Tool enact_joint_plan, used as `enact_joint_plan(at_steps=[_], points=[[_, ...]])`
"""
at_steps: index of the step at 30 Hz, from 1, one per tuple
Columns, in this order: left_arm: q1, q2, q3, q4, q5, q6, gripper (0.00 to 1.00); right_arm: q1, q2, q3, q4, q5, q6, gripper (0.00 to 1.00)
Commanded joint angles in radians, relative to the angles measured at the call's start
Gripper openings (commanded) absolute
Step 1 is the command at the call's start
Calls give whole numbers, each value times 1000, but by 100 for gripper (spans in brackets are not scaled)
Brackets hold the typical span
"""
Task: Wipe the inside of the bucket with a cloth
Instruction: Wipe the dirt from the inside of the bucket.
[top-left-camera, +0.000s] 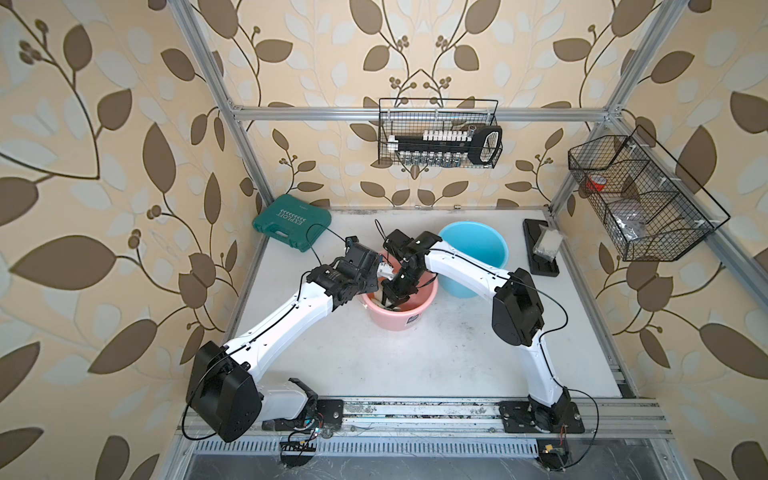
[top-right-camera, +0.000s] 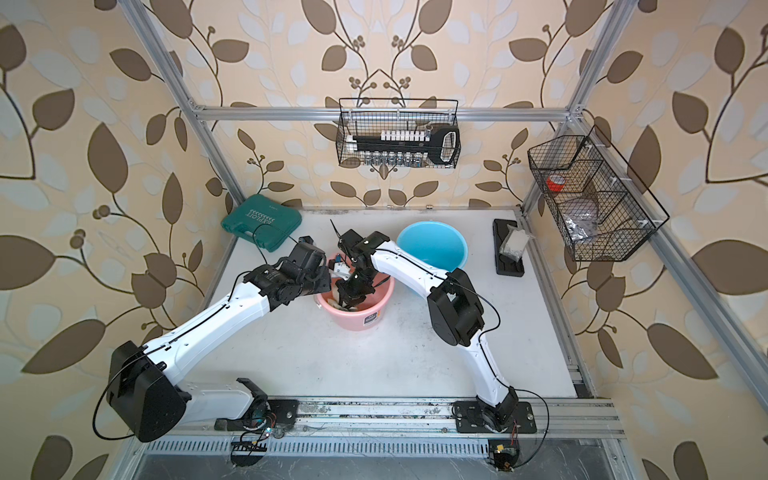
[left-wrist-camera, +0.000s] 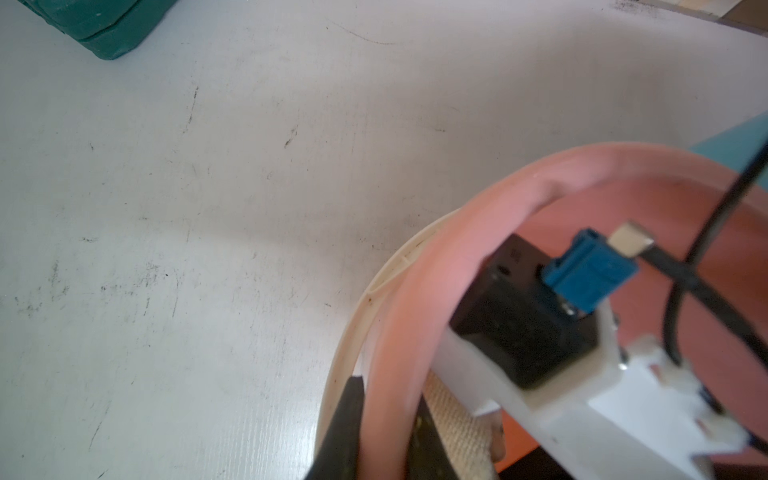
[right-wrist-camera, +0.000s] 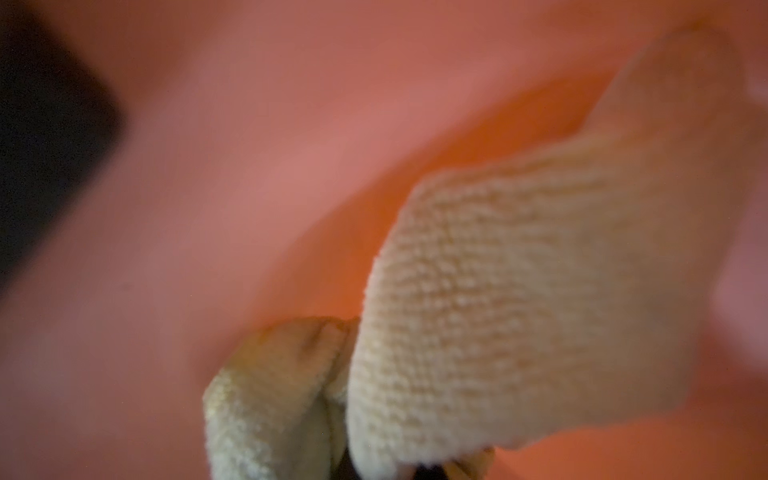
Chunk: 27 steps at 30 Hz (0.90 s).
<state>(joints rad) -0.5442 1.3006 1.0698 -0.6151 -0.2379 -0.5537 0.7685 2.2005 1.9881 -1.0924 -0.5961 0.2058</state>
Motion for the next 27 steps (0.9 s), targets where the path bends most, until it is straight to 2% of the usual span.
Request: enact_joint_plan(at_steps=[1, 7, 12, 22, 24, 27], points=[[-12, -4, -7, 38, 31, 0, 0, 7, -16, 41, 139, 58, 126, 0], [-12, -23, -16, 41, 41, -6, 0, -5, -13, 55, 250, 194, 282, 0], [-12, -29, -25, 38, 34, -7, 0, -21, -98, -62, 411, 241, 399, 0], [-12, -30, -25, 53, 57, -31, 0, -47, -159, -197, 643, 215, 538, 0], [-12, -33, -31, 61, 67, -36, 0, -57, -137, -191, 670, 189, 570, 0], [-13, -37, -35, 60, 71, -38, 0, -52, -70, -112, 617, 153, 566, 0]])
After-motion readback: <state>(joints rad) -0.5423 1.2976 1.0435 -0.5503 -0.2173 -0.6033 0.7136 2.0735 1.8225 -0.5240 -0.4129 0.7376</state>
